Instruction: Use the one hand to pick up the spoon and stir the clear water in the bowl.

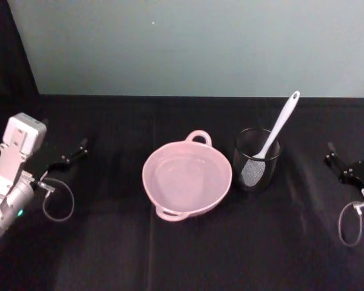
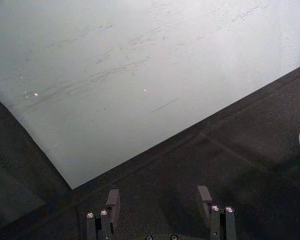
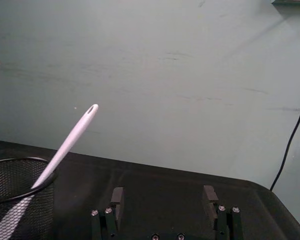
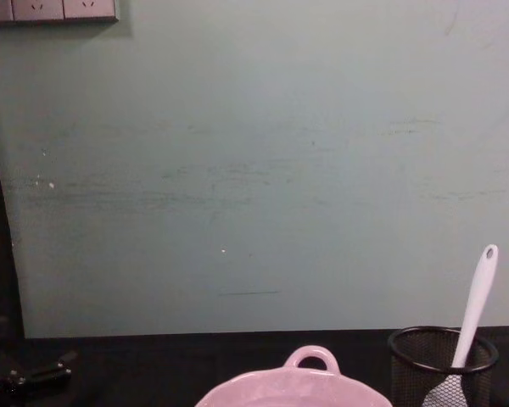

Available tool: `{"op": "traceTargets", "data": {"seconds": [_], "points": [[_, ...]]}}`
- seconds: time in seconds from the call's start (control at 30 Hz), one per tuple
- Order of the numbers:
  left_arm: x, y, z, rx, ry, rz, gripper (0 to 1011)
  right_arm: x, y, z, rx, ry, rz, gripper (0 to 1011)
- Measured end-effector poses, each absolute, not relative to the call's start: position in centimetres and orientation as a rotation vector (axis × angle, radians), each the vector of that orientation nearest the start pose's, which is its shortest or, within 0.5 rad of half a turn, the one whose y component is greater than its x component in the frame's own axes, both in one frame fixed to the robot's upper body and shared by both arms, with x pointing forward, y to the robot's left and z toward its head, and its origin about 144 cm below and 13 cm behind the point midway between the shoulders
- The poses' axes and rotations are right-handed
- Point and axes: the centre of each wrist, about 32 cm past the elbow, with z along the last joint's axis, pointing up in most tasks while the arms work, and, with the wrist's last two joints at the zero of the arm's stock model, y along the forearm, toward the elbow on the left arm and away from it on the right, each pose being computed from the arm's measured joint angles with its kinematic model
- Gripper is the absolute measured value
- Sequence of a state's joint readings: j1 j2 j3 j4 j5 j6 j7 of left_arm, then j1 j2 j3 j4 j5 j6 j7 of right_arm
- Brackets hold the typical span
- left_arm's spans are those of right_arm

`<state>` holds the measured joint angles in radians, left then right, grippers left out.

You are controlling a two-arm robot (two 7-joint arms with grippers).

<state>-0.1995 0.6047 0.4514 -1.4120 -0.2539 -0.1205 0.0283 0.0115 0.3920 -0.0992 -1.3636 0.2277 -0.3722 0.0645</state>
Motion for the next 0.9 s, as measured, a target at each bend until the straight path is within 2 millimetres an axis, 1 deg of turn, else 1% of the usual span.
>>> {"op": "traceTargets", "data": {"seconds": [0.13, 0.9], "points": [[48.86, 30.97, 113.98, 0.304, -0.285, 1.248, 1011, 45.72, -33.71, 109.71, -0.012, -0.248, -1.443, 1003], [48.86, 30.97, 113.98, 0.304, -0.285, 1.248, 1011, 45.58, -33.66, 109.80, -0.014, -0.249, -1.438, 1003]]}}
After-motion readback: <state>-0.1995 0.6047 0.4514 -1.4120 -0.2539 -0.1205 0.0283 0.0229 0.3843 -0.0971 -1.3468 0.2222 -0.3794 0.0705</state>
